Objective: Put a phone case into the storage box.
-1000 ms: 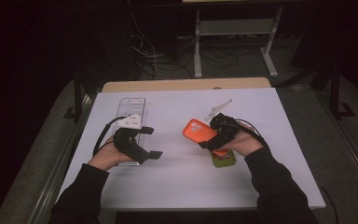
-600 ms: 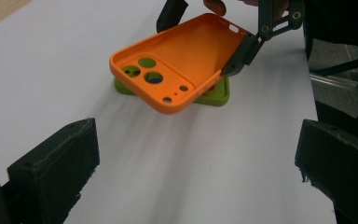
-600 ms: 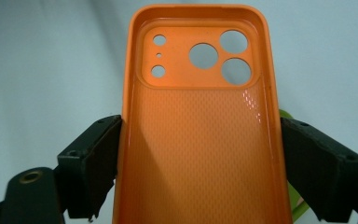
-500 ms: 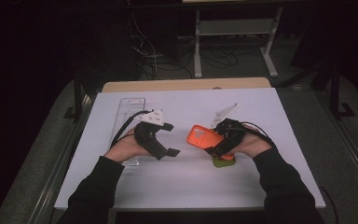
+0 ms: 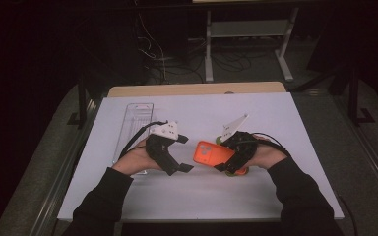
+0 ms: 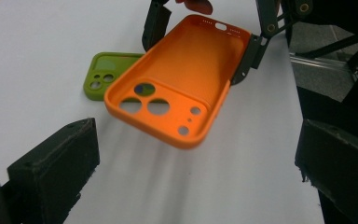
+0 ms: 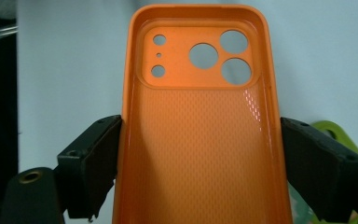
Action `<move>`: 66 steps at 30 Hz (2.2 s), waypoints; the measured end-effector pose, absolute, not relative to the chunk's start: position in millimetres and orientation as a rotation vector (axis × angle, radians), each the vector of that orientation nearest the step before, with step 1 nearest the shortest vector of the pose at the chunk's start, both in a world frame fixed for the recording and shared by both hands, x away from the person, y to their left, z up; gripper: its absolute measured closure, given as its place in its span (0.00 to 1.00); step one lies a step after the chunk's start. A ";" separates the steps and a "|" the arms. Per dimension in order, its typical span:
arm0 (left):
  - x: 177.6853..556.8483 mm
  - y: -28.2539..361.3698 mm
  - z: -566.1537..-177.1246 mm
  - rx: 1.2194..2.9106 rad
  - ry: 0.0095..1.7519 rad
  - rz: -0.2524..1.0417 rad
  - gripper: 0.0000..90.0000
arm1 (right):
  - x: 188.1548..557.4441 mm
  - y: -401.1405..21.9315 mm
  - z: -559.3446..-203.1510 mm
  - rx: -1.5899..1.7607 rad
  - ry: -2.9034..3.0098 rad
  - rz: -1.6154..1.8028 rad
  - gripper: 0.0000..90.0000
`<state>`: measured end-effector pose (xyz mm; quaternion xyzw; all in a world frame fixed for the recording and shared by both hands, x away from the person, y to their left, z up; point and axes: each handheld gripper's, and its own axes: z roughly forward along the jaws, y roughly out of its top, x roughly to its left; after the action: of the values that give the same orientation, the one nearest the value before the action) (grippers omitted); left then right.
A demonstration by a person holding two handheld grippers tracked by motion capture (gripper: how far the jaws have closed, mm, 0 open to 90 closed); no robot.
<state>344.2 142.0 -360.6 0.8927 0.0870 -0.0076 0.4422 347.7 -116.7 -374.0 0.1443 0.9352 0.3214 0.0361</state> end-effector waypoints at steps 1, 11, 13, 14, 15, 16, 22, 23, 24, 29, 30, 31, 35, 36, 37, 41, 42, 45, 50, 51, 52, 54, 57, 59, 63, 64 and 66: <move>343.5 140.9 -361.1 2.219 0.209 -0.025 0.00 | 346.6 -115.5 -374.3 0.436 2.879 0.989 0.17; 339.6 134.2 -366.1 2.241 0.193 -0.061 0.00 | 338.9 -105.0 -376.8 0.319 2.948 0.968 0.17; 339.0 133.1 -366.9 2.252 0.184 -0.065 0.00 | 337.2 -102.3 -376.7 0.298 2.963 0.961 0.17; 338.2 131.9 -368.4 2.257 0.184 -0.066 0.00 | 336.5 -101.2 -376.6 0.287 2.964 0.960 0.17; 338.0 130.9 -369.6 2.265 0.176 -0.066 0.00 | 335.4 -99.5 -376.4 0.282 2.967 0.958 0.17; 337.9 130.1 -370.7 2.272 0.161 -0.064 0.00 | 334.9 -98.1 -376.6 0.268 2.967 0.960 0.17; 336.6 124.6 -375.5 2.315 0.104 -0.069 0.00 | 329.7 -89.5 -378.9 0.223 2.997 0.946 0.17; 335.4 123.8 -376.6 2.322 0.113 -0.077 0.00 | 328.9 -88.4 -378.8 0.215 2.997 0.944 0.17; 334.2 122.5 -378.1 2.324 0.121 -0.084 0.00 | 328.3 -87.4 -378.5 0.209 2.997 0.945 0.17; 330.9 116.6 -383.4 2.355 0.092 -0.085 0.00 | 325.3 -84.0 -376.4 0.190 3.005 0.959 0.17; 330.7 115.5 -384.5 2.356 0.087 -0.089 0.00 | 323.8 -83.4 -376.0 0.207 3.015 0.961 0.17; 330.2 114.7 -385.4 2.365 0.085 -0.090 0.00 | 325.1 -82.6 -376.1 0.170 2.998 0.979 0.17; 329.4 112.5 -387.7 2.378 0.076 -0.086 0.00 | 324.6 -81.8 -375.1 0.156 2.993 0.977 0.17; 328.8 112.0 -388.2 2.377 0.081 -0.093 0.00 | 324.1 -81.4 -375.2 0.158 2.997 0.982 0.17; 328.4 111.4 -388.6 2.375 0.080 -0.095 0.00 | 324.1 -81.3 -375.2 0.155 2.996 0.983 0.17; 327.7 108.5 -390.3 2.388 0.064 -0.099 0.00 | 323.9 -80.2 -374.5 0.142 2.990 0.981 0.17; 327.5 107.8 -390.9 2.387 0.067 -0.100 0.00 | 323.4 -79.6 -374.4 0.150 2.992 0.982 0.17; 327.6 108.0 -391.4 2.380 0.064 -0.100 0.04 | 323.7 -78.6 -374.7 0.142 2.991 0.983 0.17; 326.7 107.3 -393.7 2.402 0.050 -0.099 0.09 | 323.6 -78.6 -373.0 0.134 2.982 0.993 0.17; 326.4 107.1 -394.2 2.405 0.056 -0.101 0.10 | 323.5 -78.6 -372.8 0.133 2.980 0.992 0.17; 326.5 107.1 -394.3 2.407 0.051 -0.095 0.11 | 323.4 -78.6 -372.8 0.133 2.983 0.995 0.17; 326.8 107.2 -394.0 2.406 0.049 -0.097 0.13 | 323.0 -78.5 -372.8 0.132 2.987 0.990 0.17; 326.7 107.3 -394.3 2.406 0.047 -0.101 0.14 | 323.1 -78.7 -373.0 0.130 2.989 0.990 0.17; 326.8 107.3 -394.3 2.407 0.042 -0.102 0.15 | 323.3 -78.8 -373.1 0.125 2.989 0.991 0.17; 326.8 107.8 -394.6 2.405 0.024 -0.100 0.16 | 323.1 -78.5 -373.3 0.125 2.990 0.988 0.17; 327.0 107.8 -394.9 2.405 0.022 -0.101 0.16 | 323.0 -78.3 -373.5 0.124 2.991 0.987 0.17; 327.4 107.8 -395.3 2.409 0.019 -0.105 0.16 | 323.2 -77.9 -374.1 0.115 2.987 0.983 0.16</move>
<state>327.4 107.8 -395.3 0.9332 0.0075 -0.0408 0.3569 323.2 -77.9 -374.1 0.0364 0.9493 0.3124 -0.0025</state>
